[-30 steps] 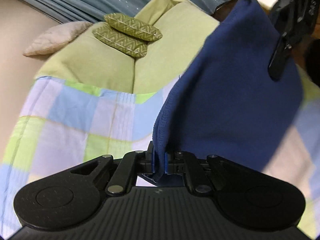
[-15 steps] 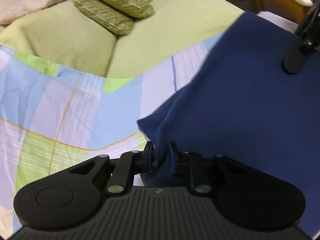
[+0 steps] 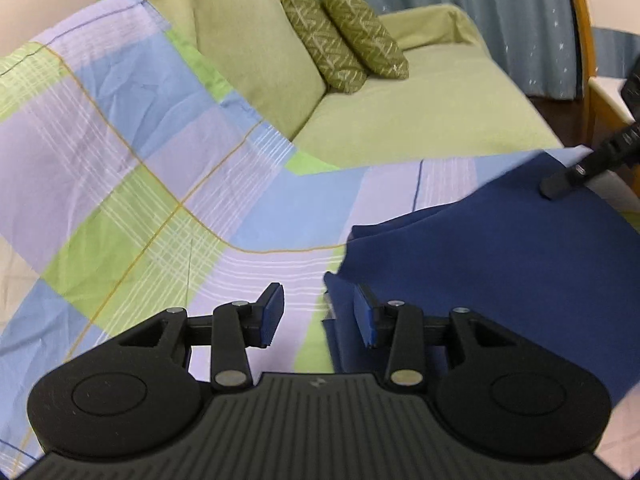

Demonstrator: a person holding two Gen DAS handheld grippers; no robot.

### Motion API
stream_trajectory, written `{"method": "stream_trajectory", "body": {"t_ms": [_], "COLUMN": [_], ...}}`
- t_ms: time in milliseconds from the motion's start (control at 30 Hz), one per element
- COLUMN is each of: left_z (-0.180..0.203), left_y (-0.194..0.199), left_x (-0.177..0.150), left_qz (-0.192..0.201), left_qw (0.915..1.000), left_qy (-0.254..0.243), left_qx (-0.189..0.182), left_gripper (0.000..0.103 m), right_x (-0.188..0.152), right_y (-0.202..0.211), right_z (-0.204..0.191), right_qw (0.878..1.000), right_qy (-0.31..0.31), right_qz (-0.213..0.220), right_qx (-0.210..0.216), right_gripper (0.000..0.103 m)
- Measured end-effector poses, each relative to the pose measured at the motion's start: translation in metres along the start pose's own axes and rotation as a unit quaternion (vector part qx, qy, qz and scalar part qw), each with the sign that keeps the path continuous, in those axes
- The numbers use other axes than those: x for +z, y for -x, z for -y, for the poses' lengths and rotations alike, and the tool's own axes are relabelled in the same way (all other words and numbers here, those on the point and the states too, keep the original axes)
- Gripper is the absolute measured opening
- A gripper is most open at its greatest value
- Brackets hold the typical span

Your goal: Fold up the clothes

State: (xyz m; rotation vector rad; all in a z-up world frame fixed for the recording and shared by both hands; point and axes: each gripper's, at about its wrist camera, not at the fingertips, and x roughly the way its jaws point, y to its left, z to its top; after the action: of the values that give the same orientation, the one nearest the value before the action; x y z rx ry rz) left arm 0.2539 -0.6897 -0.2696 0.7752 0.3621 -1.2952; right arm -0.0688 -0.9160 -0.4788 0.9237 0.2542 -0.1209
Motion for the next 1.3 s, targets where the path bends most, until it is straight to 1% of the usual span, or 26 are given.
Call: {"method": "stream_trajectory", "body": {"t_ms": [33, 67, 200, 267, 300, 367, 400, 433, 467, 500, 533, 600, 633, 700, 733, 800, 867, 900, 933, 1000, 1100, 1133, 1167, 1233, 1267, 1300], "left_z": [0.002, 0.002, 0.008, 0.001, 0.001, -0.009, -0.011, -0.017, -0.027, -0.028, -0.033, -0.031, -0.028, -0.021, -0.021, -0.022, -0.025, -0.025, -0.023, -0.022, -0.029, -0.031, -0.032, -0.034, -0.034, -0.033], "left_y": [-0.003, -0.013, -0.031, -0.046, -0.048, -0.062, -0.066, -0.072, -0.081, -0.082, -0.086, -0.084, -0.079, -0.07, -0.07, -0.064, -0.07, -0.074, -0.084, -0.099, -0.103, -0.101, -0.099, -0.083, -0.077, -0.071], "left_x": [-0.003, -0.001, -0.007, -0.004, -0.004, -0.001, 0.0, 0.001, 0.003, 0.003, 0.004, 0.008, 0.01, 0.014, 0.014, 0.016, 0.015, 0.015, 0.013, 0.008, 0.004, 0.003, 0.003, 0.002, 0.001, 0.001], "left_qz": [0.0, -0.005, -0.016, -0.017, -0.019, -0.042, -0.051, -0.063, -0.082, -0.084, -0.089, -0.083, -0.07, -0.042, -0.04, -0.003, -0.005, -0.011, -0.027, -0.056, -0.058, -0.056, -0.054, -0.041, -0.038, -0.035], "left_qw": [1.0, 0.9999, 0.9996, 0.9985, 0.998, 0.9933, 0.9912, 0.9867, 0.9782, 0.9771, 0.9725, 0.974, 0.9776, 0.9838, 0.9841, 0.9861, 0.9853, 0.9849, 0.9848, 0.9829, 0.9789, 0.979, 0.9792, 0.9825, 0.984, 0.9854], "left_qy": [0.005, 0.006, 0.01, 0.039, 0.044, 0.079, 0.09, 0.11, 0.145, 0.149, 0.164, 0.155, 0.147, 0.13, 0.13, 0.135, 0.141, 0.143, 0.141, 0.144, 0.173, 0.175, 0.176, 0.17, 0.164, 0.159], "left_qx": [-0.006, -0.012, -0.019, -0.035, -0.04, -0.073, -0.083, -0.101, -0.124, -0.126, -0.139, -0.143, -0.134, -0.115, -0.114, -0.097, -0.096, -0.097, -0.098, -0.1, -0.092, -0.088, -0.085, -0.065, -0.058, -0.051], "left_gripper": [0.046, 0.046, 0.046, 0.048, 0.048, 0.048, 0.048, 0.048, 0.047, 0.046, 0.039, 0.023, 0.016, 0.015, 0.015, 0.015, 0.015, 0.015, 0.017, 0.023, 0.04, 0.046, 0.048, 0.053, 0.053, 0.053], "right_x": [0.008, 0.012, 0.011, -0.001, -0.003, -0.005, -0.006, -0.005, -0.004, -0.004, -0.004, -0.003, -0.003, -0.001, 0.002, 0.008, 0.011, 0.011, 0.009, 0.004, 0.002, 0.003, 0.005, 0.007, 0.009, 0.011], "right_y": [0.003, 0.006, 0.0, -0.002, -0.001, -0.001, -0.002, -0.005, -0.006, -0.006, -0.006, -0.005, -0.002, 0.001, 0.004, 0.009, 0.012, 0.011, 0.006, -0.006, -0.007, -0.005, -0.003, 0.001, 0.007, 0.013], "right_z": [-0.007, -0.008, 0.001, 0.014, 0.017, 0.02, 0.02, 0.018, 0.018, 0.019, 0.021, 0.021, 0.021, 0.017, 0.013, 0.005, 0.001, 0.002, 0.006, 0.018, 0.022, 0.02, 0.018, 0.016, 0.012, 0.008], "right_qw": [1.0, 0.999, 1.0, 0.999, 0.999, 0.999, 0.999, 0.999, 0.999, 0.999, 0.999, 0.999, 0.999, 1.0, 1.0, 0.999, 0.999, 0.998, 0.998, 0.998, 0.998, 0.997, 0.996, 0.995, 0.993, 0.991], "right_qy": [0.017, 0.02, 0.01, -0.001, -0.003, -0.007, -0.005, 0.002, 0.003, 0.003, 0.002, 0.005, 0.007, 0.008, 0.014, 0.025, 0.036, 0.044, 0.042, 0.033, 0.035, 0.041, 0.046, 0.054, 0.066, 0.076], "right_qz": [0.014, 0.023, 0.019, 0.001, 0.0, 0.001, 0.0, -0.002, -0.005, -0.007, -0.009, -0.012, -0.012, -0.007, 0.002, 0.021, 0.034, 0.034, 0.026, 0.0, -0.006, -0.004, -0.001, 0.003, 0.01, 0.016], "right_qx": [0.013, 0.02, -0.012, -0.033, -0.034, -0.035, -0.035, -0.037, -0.036, -0.035, -0.034, -0.034, -0.034, -0.028, -0.024, -0.015, -0.013, -0.022, -0.033, -0.056, -0.061, -0.065, -0.07, -0.078, -0.094, -0.108], "right_gripper": [0.008, 0.008, 0.008, 0.007, 0.007, 0.007, 0.007, 0.007, 0.007, 0.007, 0.007, 0.007, 0.007, 0.007, 0.007, 0.007, 0.007, 0.007, 0.007, 0.007, 0.007, 0.008, 0.01, 0.014, 0.021, 0.021]}}
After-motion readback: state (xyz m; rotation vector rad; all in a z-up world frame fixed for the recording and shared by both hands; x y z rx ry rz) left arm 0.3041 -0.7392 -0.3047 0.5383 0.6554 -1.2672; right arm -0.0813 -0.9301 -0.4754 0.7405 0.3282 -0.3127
